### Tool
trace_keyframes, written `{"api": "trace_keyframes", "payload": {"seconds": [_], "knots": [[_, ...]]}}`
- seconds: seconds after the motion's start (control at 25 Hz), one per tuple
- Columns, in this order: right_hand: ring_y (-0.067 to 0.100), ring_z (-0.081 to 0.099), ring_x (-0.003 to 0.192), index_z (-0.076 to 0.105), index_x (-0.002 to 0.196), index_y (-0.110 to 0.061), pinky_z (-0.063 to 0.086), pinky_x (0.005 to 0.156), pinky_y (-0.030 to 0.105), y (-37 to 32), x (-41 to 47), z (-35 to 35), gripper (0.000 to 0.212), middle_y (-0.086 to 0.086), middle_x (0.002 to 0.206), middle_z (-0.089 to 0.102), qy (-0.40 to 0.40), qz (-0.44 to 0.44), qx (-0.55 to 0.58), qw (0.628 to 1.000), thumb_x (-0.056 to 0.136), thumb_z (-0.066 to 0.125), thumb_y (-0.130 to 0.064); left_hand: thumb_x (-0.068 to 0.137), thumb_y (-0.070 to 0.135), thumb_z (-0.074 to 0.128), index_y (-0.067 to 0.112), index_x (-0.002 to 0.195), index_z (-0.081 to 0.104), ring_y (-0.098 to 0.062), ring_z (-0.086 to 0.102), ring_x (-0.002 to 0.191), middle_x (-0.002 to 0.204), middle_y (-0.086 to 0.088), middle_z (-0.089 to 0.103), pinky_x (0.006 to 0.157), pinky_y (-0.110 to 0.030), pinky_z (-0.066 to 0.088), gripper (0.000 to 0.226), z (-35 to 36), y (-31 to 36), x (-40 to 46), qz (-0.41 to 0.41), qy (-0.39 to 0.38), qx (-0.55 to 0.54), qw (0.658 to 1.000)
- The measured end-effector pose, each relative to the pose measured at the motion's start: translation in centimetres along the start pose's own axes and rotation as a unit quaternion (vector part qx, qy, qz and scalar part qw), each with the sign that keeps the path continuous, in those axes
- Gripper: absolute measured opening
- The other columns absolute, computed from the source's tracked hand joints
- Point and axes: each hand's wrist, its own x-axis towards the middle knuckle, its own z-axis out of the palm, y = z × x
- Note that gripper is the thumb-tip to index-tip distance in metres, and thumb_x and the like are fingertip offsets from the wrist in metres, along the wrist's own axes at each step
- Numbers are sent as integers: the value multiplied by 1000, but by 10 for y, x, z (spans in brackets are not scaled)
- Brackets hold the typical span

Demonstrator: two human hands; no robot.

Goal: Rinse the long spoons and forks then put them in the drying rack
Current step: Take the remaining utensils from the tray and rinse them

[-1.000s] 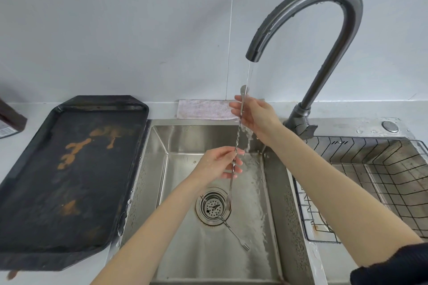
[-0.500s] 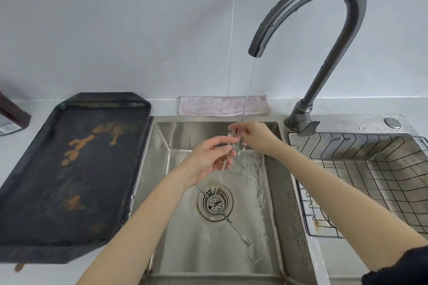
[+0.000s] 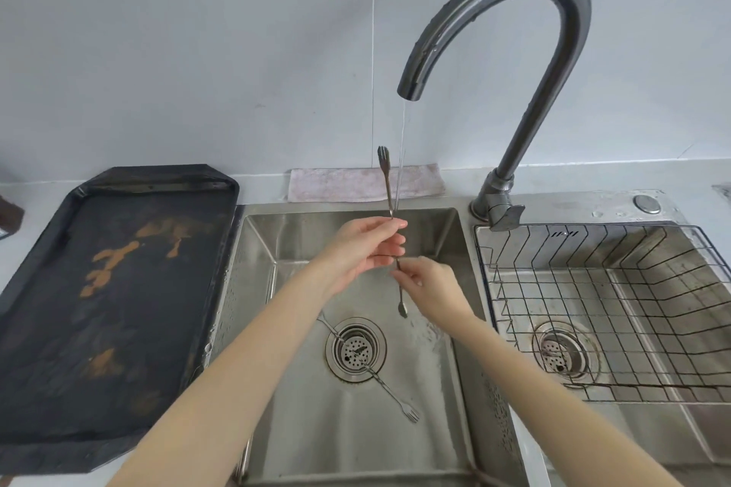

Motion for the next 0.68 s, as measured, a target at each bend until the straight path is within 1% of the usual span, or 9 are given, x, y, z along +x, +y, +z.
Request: {"api": "trace_keyframes", "payload": {"seconds": [0.08,0.16,0.24,0.36,0.44,0.48,0.56,0.6,0.68], "knots": [[27,61,80,67,78,-7,50,75,39,5,-10,6,23,10,80,68,8,28,27,999,90,57,-25,92,20,54,12,97,68,-4,49,54,67,5,52,47,-8,42,17,4,-2,6,13,29,113,993],[26,64,85,69,87,-5,51,80,39,6,-16,11,22,13,90,70,19,50,51,997,89,60,-25,91,22,53,10,101,69,-6,42,52,61,5,46,48,-10,37,22,7,-3,11,41,70,201,976],[25,64,86,69,87,-5,51,81,39,7,-19,14,20,13,91,70,27,66,71,995,87,62,-24,91,26,53,15,100,71,-7,42,56,62,4,47,55,-16,37,23,10,-1,15,65,101,241,963],[23,63,84,68,85,-6,51,81,38,8,-19,16,19,9,86,68,28,79,87,993,87,63,-24,91,29,54,17,101,72,-10,49,70,81,0,58,72,-23,43,23,10,4,18,82,106,241,961],[24,64,85,69,86,-6,51,81,39,8,-19,18,20,7,83,68,24,84,86,992,87,62,-25,89,30,57,17,102,71,-13,54,82,85,1,63,85,-29,47,23,9,6,18,87,106,234,963],[25,64,86,69,87,-6,52,82,39,9,-19,18,20,9,86,69,21,82,86,993,87,61,-25,88,30,58,15,102,71,-12,56,83,87,2,64,87,-30,48,24,9,7,18,92,105,227,964],[25,65,88,70,91,-7,53,84,41,10,-19,19,21,11,92,71,17,72,81,994,88,60,-25,88,29,59,12,100,71,-8,57,76,85,2,65,85,-26,48,23,9,12,19,104,102,203,968],[25,65,90,70,93,-8,53,84,41,10,-20,19,21,12,94,71,14,66,76,995,89,59,-25,88,28,59,12,93,72,-6,56,73,82,3,66,83,-24,47,21,9,15,20,111,103,191,970],[26,64,91,70,96,-8,53,84,42,12,-20,19,23,13,97,70,17,62,70,996,91,56,-25,88,28,59,20,75,68,-5,57,70,73,9,64,79,-21,46,17,9,23,23,127,102,177,971]]}}
